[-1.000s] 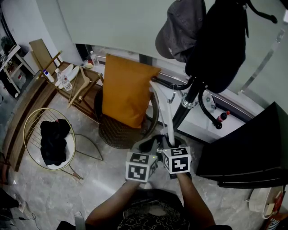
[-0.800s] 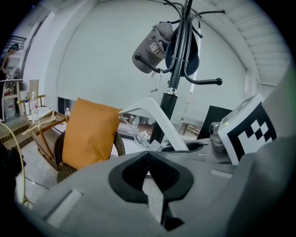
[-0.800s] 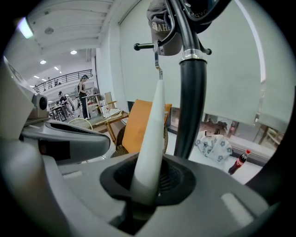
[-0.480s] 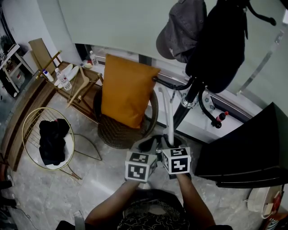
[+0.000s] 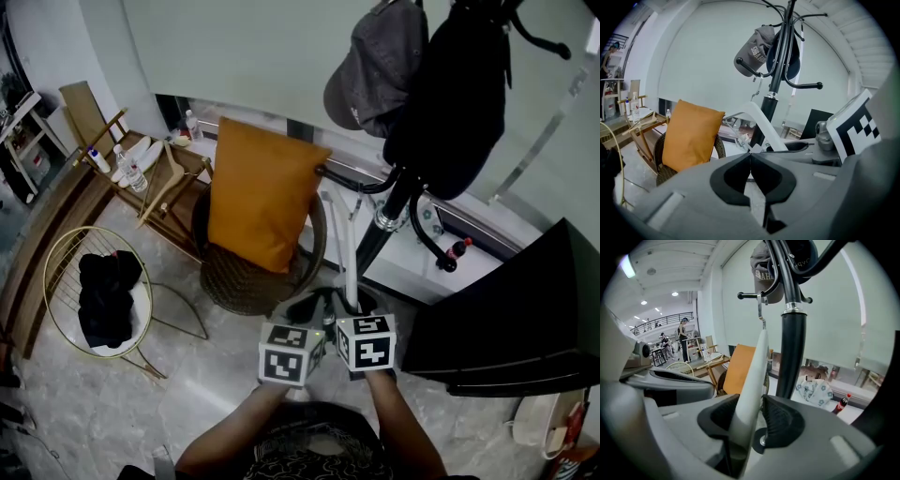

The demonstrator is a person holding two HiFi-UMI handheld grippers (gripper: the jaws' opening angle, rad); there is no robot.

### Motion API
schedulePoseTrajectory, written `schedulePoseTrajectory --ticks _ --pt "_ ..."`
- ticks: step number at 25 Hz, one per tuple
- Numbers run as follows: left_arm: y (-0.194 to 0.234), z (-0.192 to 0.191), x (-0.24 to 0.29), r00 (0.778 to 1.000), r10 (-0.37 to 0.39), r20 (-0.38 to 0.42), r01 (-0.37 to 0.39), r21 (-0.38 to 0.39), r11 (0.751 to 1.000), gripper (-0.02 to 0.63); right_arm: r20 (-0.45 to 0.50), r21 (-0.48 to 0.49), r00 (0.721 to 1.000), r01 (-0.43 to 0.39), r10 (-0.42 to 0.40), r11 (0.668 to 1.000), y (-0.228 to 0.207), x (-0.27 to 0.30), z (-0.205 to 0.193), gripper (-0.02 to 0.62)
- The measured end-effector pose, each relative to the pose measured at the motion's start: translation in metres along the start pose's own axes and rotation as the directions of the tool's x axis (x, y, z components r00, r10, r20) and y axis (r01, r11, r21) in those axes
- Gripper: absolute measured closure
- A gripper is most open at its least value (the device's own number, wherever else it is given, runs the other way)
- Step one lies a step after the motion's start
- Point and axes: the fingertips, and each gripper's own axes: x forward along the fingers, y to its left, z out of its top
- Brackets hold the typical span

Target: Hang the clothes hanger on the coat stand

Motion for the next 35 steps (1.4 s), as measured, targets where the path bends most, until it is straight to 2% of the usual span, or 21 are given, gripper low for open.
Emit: schedulePoseTrajectory --ticks 15,33,35 --pt "-0.012 0.002 -0.013 1.0 0.015 0.014 -0.015 0.007 1.0 0.6 0.058 0.003 0.998 0.004 -0.004 1.0 0.0 -0.025 0.011 0.451" --pt "-0.042 0.009 -0.03 0.999 0.028 0.045 -0.028 0.002 1.0 0.6 0.104 -0.01 0.992 -0.077 0.077 0.997 0.01 -0.064 0.019 0.451" --pt "-0.044 0.011 -0.032 0.998 0.03 0.053 -0.031 0.001 1.0 0.6 0.114 -0.014 0.99 -0.078 0.079 0.997 0.009 -0.068 0.021 0.468"
